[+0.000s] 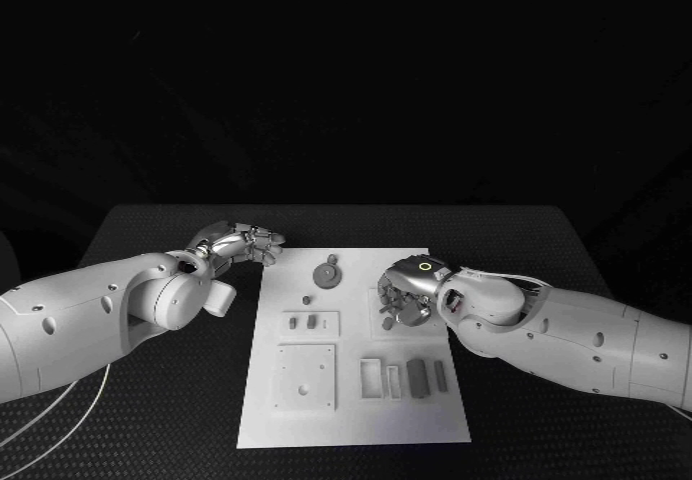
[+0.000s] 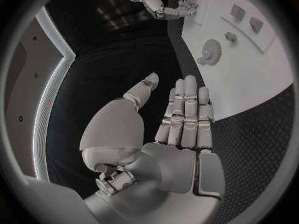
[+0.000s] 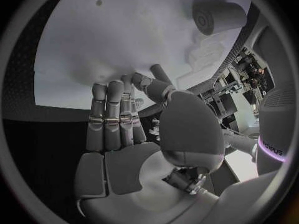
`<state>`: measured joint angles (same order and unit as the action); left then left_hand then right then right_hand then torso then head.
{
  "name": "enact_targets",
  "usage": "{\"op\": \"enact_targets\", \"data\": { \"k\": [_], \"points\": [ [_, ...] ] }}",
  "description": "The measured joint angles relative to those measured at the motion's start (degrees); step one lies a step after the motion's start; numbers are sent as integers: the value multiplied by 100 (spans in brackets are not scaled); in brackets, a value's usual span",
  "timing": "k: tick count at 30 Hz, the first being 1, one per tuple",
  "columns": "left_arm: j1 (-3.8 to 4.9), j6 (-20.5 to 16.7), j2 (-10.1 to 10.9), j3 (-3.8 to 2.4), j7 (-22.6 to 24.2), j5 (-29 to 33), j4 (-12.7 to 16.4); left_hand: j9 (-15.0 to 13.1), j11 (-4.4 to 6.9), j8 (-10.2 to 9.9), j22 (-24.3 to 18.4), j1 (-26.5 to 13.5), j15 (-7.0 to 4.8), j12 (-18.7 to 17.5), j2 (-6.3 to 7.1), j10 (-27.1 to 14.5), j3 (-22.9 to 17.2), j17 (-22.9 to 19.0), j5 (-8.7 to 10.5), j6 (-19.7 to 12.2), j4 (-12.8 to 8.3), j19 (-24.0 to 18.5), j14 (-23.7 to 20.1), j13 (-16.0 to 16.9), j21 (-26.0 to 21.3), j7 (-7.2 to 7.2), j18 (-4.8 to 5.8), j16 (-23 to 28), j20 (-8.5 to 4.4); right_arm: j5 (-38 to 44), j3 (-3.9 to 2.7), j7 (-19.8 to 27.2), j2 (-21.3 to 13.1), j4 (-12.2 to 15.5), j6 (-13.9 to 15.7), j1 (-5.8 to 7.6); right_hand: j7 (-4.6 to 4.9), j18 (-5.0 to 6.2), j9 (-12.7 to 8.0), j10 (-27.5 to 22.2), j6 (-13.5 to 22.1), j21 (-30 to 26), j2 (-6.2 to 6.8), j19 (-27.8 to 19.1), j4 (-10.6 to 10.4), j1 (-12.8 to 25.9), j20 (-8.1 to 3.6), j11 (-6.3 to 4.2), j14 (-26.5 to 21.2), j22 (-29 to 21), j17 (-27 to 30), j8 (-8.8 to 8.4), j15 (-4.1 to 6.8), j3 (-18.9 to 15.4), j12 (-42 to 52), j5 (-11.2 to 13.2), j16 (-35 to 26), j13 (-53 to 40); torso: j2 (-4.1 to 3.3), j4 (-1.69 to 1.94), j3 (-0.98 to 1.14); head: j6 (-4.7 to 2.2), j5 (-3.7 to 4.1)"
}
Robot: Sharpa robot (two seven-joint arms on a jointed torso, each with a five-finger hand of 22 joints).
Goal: Assemble the parts on the task board
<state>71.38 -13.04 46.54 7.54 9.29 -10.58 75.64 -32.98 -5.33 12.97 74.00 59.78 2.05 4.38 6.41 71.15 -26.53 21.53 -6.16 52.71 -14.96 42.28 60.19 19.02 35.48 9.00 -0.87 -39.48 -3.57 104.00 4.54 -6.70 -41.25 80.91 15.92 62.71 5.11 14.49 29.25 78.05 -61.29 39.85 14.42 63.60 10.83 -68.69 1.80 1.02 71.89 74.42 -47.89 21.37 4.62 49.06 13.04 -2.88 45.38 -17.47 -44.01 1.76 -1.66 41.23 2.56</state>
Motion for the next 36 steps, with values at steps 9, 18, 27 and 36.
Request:
{"op": "enact_targets", "data": {
  "k": [9,18,27,36],
  "points": [
    [0,-1,-12,0,-30,-13,23,0,0,0,5,-23,0,0,-23,0,0,12,0,-20,0,0,0,0,0,20,0,0,0,-70,-25,-90,-119,123,90,-43,-16,-38,68,59,-75,64,22,80,17,22,-41,-21,68,43,-51,15,42,76,43,1,28,-112,2,-1,3,-34,-1],
    [0,-25,-46,0,-106,-79,62,4,0,0,16,-23,0,0,-23,0,18,47,0,-20,18,0,0,1,-23,20,0,40,0,-142,-172,-144,-140,191,118,1,-16,-24,69,79,-76,64,27,99,33,26,-60,-42,75,53,-61,15,36,92,43,4,28,-134,2,-3,6,-74,-1],
    [0,-54,-97,0,-237,-197,113,4,0,0,38,-98,-22,0,-22,0,57,109,0,-20,57,0,22,1,-23,20,0,41,0,-241,-282,-177,-161,290,145,23,-32,-19,67,79,-91,64,38,98,17,37,-60,-42,96,53,-68,14,55,108,42,5,28,-152,-3,-2,10,-99,1],
    [6,-89,-274,0,-672,-585,204,11,22,0,71,-278,-21,0,6,22,138,198,53,-20,157,32,64,7,-44,20,1,91,-32,-355,-355,-217,-250,503,163,258,-34,6,68,79,-93,86,38,119,17,38,-79,-42,100,51,-72,12,58,107,42,5,32,-168,1,-8,5,-172,8]
  ]
}}
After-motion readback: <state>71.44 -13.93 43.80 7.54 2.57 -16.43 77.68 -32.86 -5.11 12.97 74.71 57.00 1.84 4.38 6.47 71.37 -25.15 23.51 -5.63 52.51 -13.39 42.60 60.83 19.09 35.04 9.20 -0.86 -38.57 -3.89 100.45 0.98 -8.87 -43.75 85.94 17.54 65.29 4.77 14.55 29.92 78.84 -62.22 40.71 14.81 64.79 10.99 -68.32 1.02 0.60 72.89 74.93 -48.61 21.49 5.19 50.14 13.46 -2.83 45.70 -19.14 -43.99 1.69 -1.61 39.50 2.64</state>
